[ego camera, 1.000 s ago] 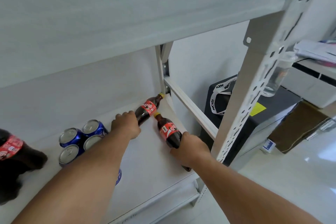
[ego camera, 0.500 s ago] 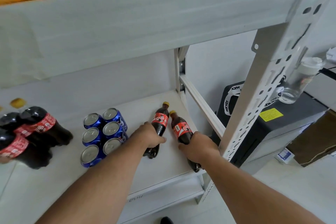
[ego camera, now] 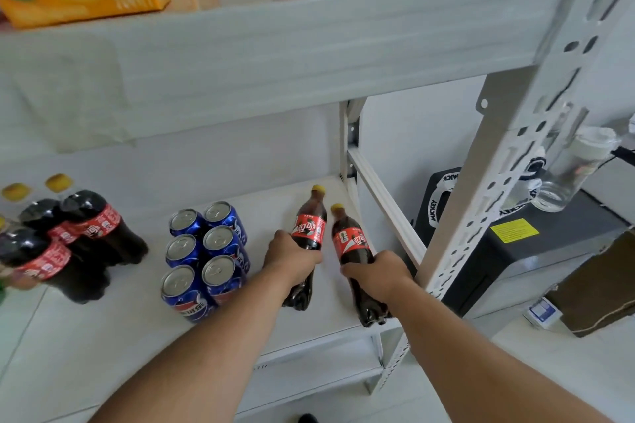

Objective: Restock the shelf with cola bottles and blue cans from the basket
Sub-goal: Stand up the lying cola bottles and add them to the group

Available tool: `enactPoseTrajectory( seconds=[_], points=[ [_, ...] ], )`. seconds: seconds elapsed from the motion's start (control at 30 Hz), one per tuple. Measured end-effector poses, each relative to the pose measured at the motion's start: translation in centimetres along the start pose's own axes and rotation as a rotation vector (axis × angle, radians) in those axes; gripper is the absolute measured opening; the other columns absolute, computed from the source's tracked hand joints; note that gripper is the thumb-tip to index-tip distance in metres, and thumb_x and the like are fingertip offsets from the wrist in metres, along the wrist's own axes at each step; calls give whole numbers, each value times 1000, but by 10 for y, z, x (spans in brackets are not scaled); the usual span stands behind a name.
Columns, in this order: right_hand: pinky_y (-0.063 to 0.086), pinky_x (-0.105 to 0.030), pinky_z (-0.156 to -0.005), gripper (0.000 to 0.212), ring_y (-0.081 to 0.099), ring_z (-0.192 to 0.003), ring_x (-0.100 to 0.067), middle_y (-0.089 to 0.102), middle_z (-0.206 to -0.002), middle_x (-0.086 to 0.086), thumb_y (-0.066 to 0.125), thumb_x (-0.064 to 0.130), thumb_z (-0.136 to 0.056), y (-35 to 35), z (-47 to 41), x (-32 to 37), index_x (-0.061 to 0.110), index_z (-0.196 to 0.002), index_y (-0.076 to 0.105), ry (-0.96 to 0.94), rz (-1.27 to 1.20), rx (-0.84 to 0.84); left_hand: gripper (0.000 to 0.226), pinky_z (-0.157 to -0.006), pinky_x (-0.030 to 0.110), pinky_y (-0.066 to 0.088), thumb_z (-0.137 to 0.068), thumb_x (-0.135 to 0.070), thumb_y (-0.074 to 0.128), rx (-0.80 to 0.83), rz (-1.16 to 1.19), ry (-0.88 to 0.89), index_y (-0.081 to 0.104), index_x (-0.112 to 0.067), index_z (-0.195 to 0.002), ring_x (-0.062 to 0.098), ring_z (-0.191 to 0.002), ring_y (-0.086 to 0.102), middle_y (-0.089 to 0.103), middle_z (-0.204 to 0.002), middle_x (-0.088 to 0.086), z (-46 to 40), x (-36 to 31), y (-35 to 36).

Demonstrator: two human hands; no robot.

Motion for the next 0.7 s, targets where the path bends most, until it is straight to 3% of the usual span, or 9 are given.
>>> enactPoseTrajectory(
  seconds=[0.13,0.37,0.5,0.7],
  points=[
    [54,-30,-66,46,71,-77,-27,72,-88,-8,81,47,-79,-14,24,6,15,-109,68,-84,-142,17,74,-85,39,55,-76,-24,87,-55,113,23,45,-19,-137,25,-102,64,62,-121,5,36,0,-9],
    [47,-27,-58,22,70,-77,-25,74,-88,-7,81,36,-86,-20,83,20,21,-93,67,-273,-305,112,66,-74,29,47,-78,-20,87,-150,247,68,47,-24,-131,11,-91,59,62,-117,-1,104,8,-40],
    [54,-33,-65,19,72,-79,-30,75,-88,-11,80,28,-85,-13,109,29,18,-96,68,-360,-336,178,63,-65,21,44,-79,-18,86,-234,276,121,45,-31,-126,3,-88,58,62,-110,-7,136,23,-64],
    [60,-35,-73,22,76,-80,-28,79,-85,-6,82,25,-82,11,137,46,19,-101,73,-473,-355,262,60,-76,24,52,-79,-17,87,-340,335,170,56,-28,-129,11,-102,67,69,-112,-8,161,49,-103]
  ],
)
Point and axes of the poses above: each hand's wrist, its own z-axis away from the middle knuckle, its own y-axis out of the palm, x = y × z, the point moved 3 cm from there along -z, towards the middle knuckle
